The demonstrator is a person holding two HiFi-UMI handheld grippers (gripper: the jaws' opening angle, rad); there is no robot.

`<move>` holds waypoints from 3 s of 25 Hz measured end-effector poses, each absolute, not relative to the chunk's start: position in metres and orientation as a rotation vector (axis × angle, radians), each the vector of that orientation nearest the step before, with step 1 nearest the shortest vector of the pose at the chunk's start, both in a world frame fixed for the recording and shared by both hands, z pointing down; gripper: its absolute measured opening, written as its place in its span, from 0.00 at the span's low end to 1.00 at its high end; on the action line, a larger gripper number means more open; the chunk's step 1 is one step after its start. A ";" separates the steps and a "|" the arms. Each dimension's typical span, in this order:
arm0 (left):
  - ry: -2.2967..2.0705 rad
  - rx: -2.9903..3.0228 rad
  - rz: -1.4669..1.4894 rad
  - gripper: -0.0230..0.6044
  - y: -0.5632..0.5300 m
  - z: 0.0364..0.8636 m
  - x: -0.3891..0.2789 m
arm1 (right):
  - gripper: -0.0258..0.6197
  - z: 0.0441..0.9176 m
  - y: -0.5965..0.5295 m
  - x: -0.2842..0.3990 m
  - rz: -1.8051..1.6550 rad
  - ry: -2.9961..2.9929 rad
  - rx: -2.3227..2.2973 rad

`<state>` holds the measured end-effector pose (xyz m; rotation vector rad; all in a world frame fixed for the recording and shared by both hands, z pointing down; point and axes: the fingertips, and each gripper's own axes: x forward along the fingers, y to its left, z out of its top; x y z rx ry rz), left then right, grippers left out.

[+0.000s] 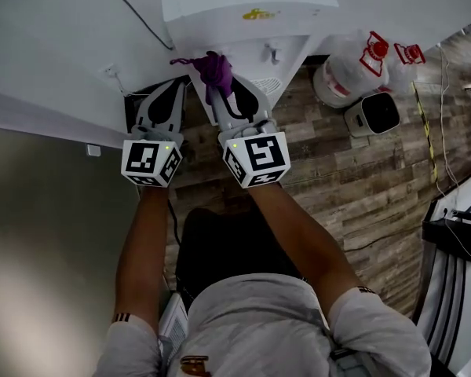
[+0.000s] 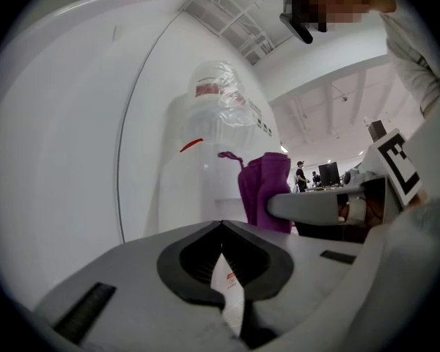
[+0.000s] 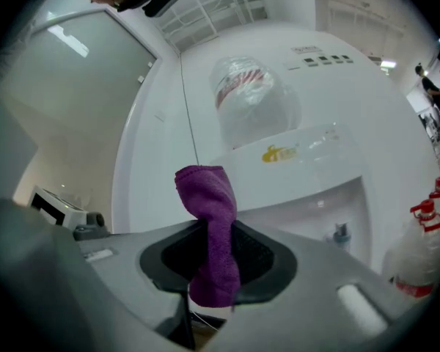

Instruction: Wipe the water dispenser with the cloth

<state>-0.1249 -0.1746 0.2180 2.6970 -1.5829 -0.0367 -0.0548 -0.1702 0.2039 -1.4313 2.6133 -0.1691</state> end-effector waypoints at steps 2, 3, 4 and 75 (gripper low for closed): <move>-1.584 2.701 -0.046 0.03 -0.177 0.227 -0.128 | 0.20 0.215 -0.179 -0.073 -0.168 2.634 -1.419; -1.583 2.705 -0.050 0.03 -0.179 0.231 -0.129 | 0.20 0.220 -0.184 -0.080 -0.163 2.641 -1.416; -1.581 2.711 -0.055 0.03 -0.180 0.235 -0.129 | 0.20 0.224 -0.190 -0.086 -0.154 2.648 -1.413; -1.567 2.874 -0.221 0.03 -0.177 0.371 -0.106 | 0.20 0.343 -0.204 0.055 -0.031 2.444 -1.542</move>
